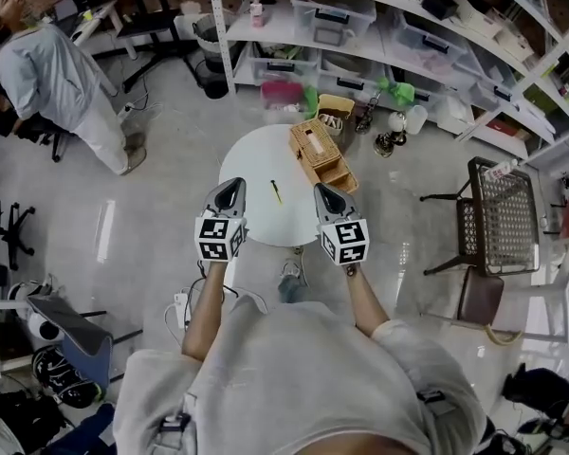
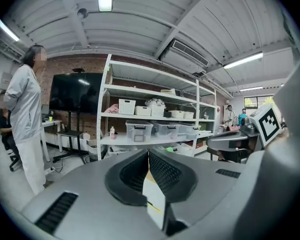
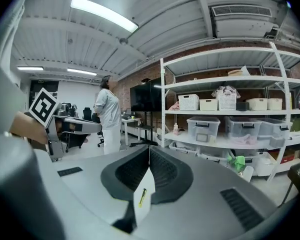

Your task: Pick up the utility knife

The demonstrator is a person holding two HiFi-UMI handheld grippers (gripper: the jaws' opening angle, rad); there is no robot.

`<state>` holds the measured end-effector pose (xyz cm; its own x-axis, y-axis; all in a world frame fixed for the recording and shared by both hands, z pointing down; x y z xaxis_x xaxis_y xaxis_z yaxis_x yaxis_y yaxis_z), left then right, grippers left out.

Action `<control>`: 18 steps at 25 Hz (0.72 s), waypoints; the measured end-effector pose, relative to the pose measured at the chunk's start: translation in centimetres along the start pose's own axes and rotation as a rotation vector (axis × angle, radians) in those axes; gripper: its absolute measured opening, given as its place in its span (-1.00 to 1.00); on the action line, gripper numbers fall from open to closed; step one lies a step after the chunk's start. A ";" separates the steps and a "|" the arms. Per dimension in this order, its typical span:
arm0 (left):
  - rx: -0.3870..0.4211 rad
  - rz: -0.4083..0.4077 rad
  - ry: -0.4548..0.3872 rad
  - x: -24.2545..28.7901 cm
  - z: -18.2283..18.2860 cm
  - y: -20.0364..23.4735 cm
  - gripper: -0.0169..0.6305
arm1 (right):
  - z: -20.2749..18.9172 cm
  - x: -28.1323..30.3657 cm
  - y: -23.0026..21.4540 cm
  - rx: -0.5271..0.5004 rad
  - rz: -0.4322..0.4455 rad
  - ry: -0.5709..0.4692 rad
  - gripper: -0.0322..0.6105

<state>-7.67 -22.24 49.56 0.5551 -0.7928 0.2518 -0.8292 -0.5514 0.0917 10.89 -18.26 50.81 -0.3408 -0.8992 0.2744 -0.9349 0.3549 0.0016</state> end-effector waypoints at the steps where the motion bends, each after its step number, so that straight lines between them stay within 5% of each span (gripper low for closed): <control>1: 0.001 0.005 -0.003 0.9 0.4 0.2 -0.88 | 0.4 0.9 -0.7 -0.003 0.007 -0.002 -0.80; 18: -0.010 0.063 0.025 10.6 2.1 2.8 -0.88 | 1.9 10.6 -6.7 -0.004 0.097 0.019 -0.80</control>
<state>-3.93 -32.74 50.48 0.5003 -0.8189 0.2811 -0.8630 -0.4981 0.0850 13.36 -30.67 51.91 -0.4281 -0.8553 0.2917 -0.8970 0.4414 -0.0222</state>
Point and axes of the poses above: the fingertips, and each gripper's own axes: x forward along the fingers, y to its left, z out of its top, the point moved 1 cm from there along -x, backward along the fingers, and after that the axes turned 1 degree about -x, right-handed, at the moved point
